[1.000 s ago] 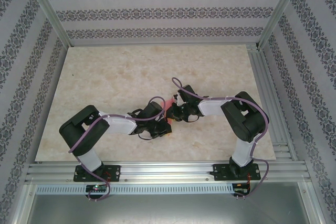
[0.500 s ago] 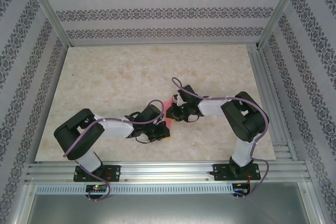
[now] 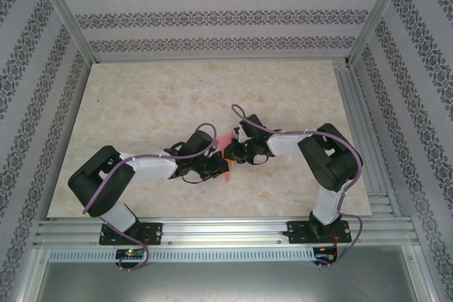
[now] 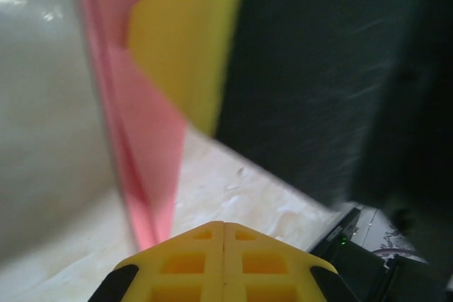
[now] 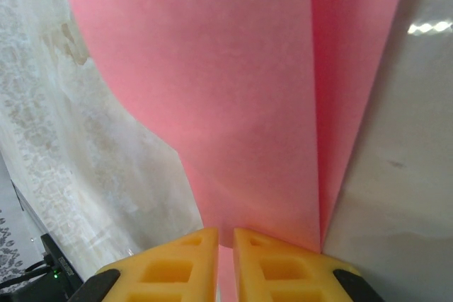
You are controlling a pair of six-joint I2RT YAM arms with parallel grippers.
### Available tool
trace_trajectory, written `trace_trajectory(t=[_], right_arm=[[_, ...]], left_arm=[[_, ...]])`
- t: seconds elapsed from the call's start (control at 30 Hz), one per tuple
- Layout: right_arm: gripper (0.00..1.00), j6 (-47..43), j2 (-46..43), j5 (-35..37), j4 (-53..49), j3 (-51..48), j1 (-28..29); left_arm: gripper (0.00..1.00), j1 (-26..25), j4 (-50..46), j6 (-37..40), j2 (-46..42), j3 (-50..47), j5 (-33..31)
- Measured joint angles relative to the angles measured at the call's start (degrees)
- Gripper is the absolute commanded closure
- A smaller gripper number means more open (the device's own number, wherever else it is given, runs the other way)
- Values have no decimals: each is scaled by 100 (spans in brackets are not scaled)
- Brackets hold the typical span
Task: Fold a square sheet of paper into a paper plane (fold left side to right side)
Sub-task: Fold the wing for the fifth time at the center of the table.
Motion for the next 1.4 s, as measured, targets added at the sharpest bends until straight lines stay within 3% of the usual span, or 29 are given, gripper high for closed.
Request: trace_trajectory(t=[0.27, 0.83, 1.13, 1.4], right_arm=[[84, 0, 0, 9, -24, 13, 0], [83, 214, -42, -39, 50, 0, -44], [90, -4, -1224, 369, -514, -151, -483], [92, 94, -1080, 363, -341, -413, 17]], left_arm=[[100, 9, 92, 44, 459, 269, 142], [100, 9, 511, 83, 734, -96, 101], [100, 7, 619, 103, 734, -149, 98], [100, 7, 616, 107, 734, -149, 98]])
